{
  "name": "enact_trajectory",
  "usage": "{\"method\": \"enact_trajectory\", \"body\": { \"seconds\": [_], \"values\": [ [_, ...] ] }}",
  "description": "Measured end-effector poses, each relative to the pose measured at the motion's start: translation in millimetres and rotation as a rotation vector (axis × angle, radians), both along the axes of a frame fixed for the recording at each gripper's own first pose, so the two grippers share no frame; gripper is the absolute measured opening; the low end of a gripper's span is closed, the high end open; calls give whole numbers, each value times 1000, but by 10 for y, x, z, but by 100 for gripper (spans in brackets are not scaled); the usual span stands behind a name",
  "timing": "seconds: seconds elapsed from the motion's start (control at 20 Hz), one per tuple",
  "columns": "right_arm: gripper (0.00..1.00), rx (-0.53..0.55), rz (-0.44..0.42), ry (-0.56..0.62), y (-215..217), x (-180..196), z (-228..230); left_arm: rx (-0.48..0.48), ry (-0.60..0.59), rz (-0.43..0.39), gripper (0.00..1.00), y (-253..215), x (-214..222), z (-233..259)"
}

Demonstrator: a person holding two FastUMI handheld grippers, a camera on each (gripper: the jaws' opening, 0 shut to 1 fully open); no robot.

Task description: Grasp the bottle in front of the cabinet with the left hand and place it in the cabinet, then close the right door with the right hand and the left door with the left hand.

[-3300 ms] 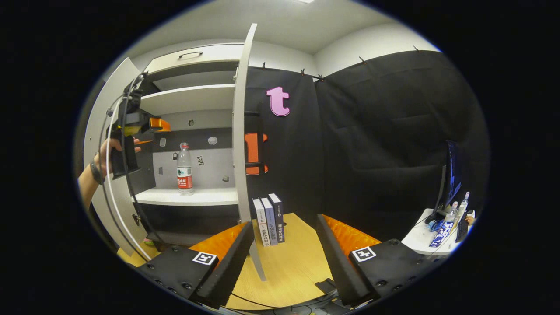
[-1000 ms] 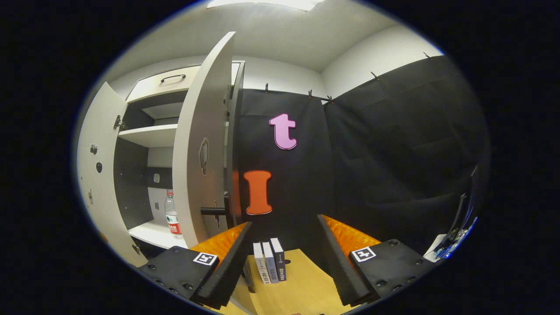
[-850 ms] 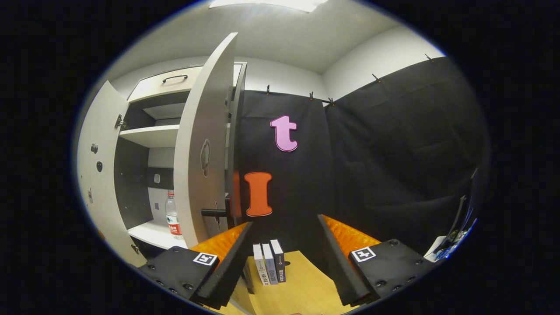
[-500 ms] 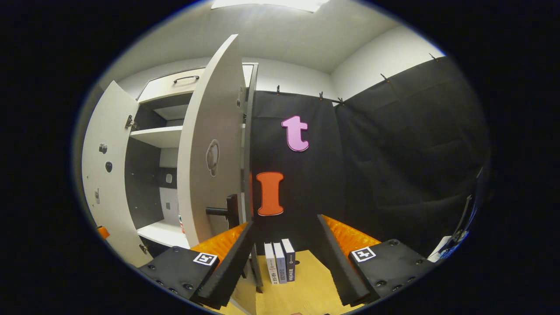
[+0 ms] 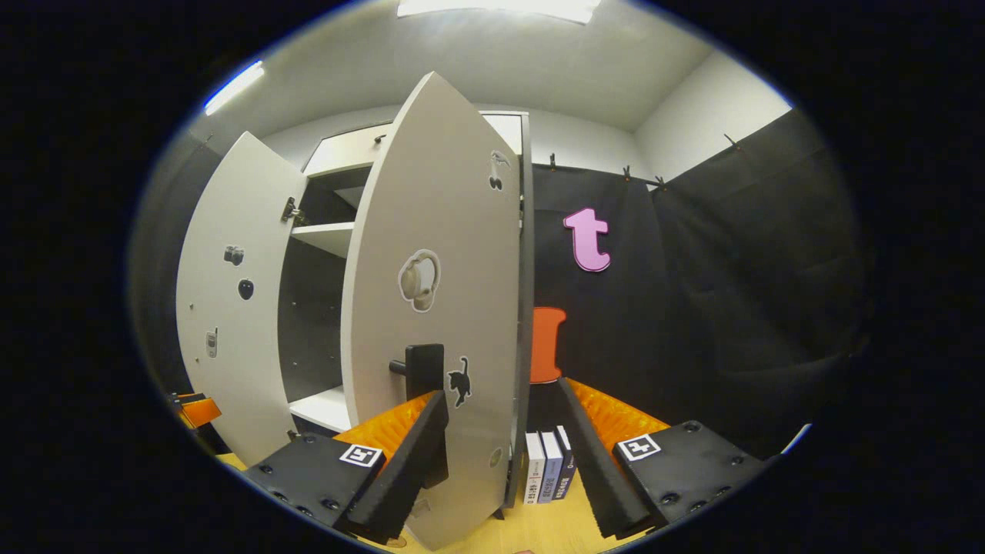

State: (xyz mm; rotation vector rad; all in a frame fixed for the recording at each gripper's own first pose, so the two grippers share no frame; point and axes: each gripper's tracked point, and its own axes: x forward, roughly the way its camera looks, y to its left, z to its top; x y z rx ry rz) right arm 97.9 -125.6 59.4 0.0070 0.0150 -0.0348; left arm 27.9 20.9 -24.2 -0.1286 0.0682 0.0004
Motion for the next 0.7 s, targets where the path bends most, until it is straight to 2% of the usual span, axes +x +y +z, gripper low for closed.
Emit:
{"method": "enact_trajectory", "body": {
  "seconds": [0.3,0.6,0.65,0.7],
  "values": [
    [95,51,129,54,517,217,-194,1,-5,39,94,137,-98,42],
    [95,69,183,84,812,416,-374,-1,-45,47,94,162,-146,190],
    [100,70,186,86,863,485,-394,-9,-54,50,94,173,-161,226],
    [95,69,185,88,896,539,-420,-11,-63,55,94,195,-180,261]
  ]
}}
